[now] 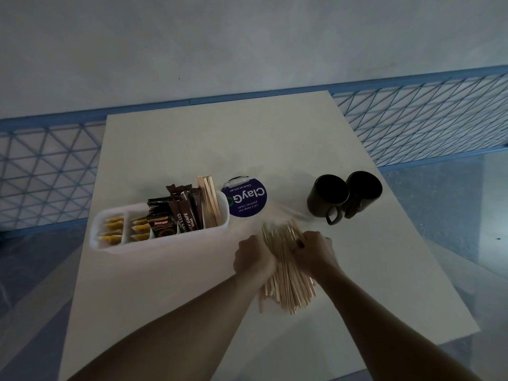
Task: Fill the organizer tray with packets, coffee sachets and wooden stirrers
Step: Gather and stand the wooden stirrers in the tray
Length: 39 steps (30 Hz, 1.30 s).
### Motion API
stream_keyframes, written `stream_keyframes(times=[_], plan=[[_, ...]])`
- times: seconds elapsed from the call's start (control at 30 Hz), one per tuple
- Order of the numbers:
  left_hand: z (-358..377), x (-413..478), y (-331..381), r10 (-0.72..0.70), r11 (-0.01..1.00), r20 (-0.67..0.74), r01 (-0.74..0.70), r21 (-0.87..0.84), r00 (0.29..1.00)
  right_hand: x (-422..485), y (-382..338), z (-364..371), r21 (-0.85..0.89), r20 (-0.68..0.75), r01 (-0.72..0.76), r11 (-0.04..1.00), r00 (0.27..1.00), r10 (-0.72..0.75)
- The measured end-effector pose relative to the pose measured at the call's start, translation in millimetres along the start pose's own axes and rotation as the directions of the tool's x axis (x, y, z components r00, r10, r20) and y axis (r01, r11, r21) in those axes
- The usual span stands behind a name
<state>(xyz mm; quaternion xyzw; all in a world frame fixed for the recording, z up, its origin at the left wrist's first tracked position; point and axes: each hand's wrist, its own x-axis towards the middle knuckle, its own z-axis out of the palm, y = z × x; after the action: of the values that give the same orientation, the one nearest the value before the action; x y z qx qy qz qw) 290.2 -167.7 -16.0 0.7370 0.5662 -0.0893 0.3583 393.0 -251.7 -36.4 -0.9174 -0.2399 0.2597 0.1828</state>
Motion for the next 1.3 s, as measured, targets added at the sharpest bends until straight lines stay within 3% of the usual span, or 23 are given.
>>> stream_keyframes(times=[0.37, 0.63, 0.83, 0.97, 1.17, 1.3], plan=[[-5, 1, -4, 0.01, 0.998, 0.052, -0.007, -0.059, 0.999, 0, -3, -12, -0.052, 0.052, 0.005, 0.999, 0.999, -0.003], [-30, 7, -7, -0.019, 0.964, 0.13, 0.053, -0.26, 0.991, 6, -15, -25, -0.119, 0.015, 0.026, 0.993, 1.0, -0.024], [-49, 11, -5, 0.07, 0.903, 0.175, 0.012, -0.43, 0.982, 10, -36, -31, 0.191, 0.131, 0.014, 0.981, 0.991, -0.04], [-65, 15, -4, 0.085, 0.822, 0.18, 0.033, -0.569, 0.98, 9, -57, -34, 0.488, 0.17, -0.057, 0.871, 0.985, -0.03], [-83, 13, 6, 0.134, 0.734, 0.147, 0.002, -0.68, 0.98, 5, -79, -41, 0.559, 0.143, -0.021, 0.829, 0.987, -0.071], [-103, 13, 14, 0.157, 0.675, 0.072, -0.054, -0.735, 0.985, 10, -100, -43, 0.672, 0.105, -0.004, 0.741, 0.99, -0.09]])
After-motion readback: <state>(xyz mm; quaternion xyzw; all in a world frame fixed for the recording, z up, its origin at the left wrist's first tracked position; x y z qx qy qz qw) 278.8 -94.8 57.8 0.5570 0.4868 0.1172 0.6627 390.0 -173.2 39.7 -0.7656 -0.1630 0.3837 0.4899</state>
